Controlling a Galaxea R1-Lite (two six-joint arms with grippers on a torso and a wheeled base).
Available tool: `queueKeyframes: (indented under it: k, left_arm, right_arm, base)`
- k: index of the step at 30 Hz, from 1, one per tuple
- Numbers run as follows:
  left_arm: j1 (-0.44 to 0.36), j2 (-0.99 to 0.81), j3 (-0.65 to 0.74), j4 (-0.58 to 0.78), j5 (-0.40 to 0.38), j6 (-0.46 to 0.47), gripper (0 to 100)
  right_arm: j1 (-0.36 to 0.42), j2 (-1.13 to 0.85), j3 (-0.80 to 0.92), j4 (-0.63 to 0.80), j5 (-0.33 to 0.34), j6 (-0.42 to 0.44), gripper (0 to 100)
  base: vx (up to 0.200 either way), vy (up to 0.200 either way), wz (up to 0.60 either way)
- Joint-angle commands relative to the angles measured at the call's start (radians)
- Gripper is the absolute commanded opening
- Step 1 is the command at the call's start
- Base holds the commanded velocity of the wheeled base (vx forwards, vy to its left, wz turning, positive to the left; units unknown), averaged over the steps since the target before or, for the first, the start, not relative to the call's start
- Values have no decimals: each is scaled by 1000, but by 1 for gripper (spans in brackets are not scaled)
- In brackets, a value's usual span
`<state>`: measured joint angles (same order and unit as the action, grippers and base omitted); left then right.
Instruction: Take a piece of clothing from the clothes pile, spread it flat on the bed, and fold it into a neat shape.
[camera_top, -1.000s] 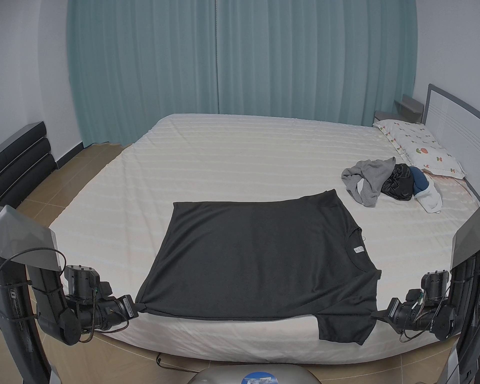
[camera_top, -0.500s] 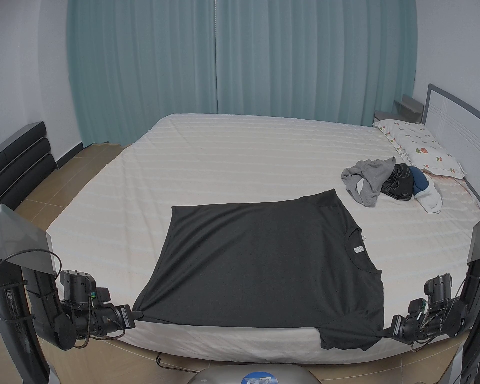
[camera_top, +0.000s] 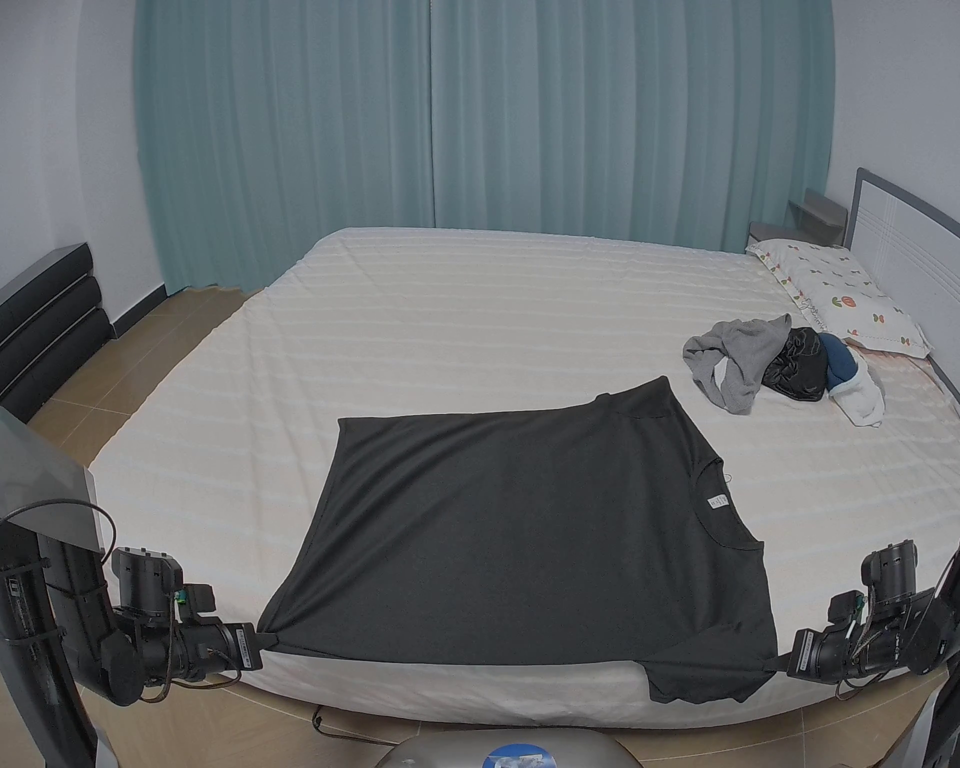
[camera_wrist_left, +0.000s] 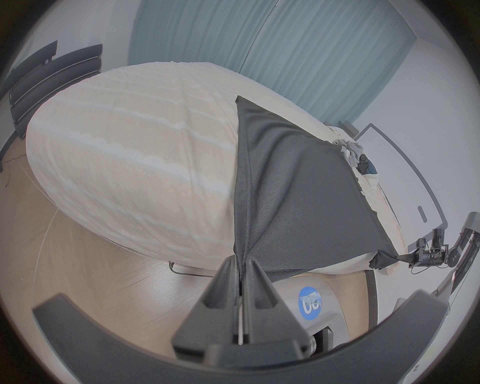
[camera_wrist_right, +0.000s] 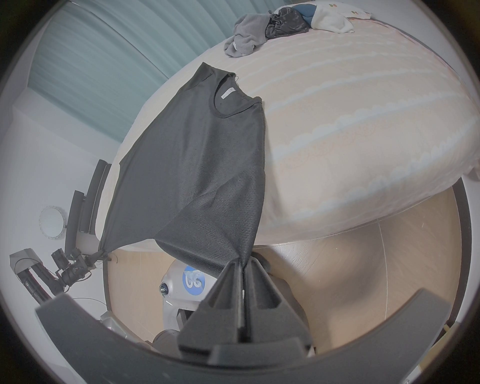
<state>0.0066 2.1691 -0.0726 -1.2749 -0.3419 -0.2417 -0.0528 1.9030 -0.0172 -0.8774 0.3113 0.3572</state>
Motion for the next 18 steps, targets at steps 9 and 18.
queueKeyframes:
  k: [9,18]
  left_arm:
    - [24,-40,65,2,0,121,0]
    - [27,-101,66,101,1,167,0]
  right_arm:
    - [39,-133,17,143,-37,-40,0]
    - [40,-167,17,222,-67,-90,0]
  base:
    - [0,0,0]
    - [0,0,0]
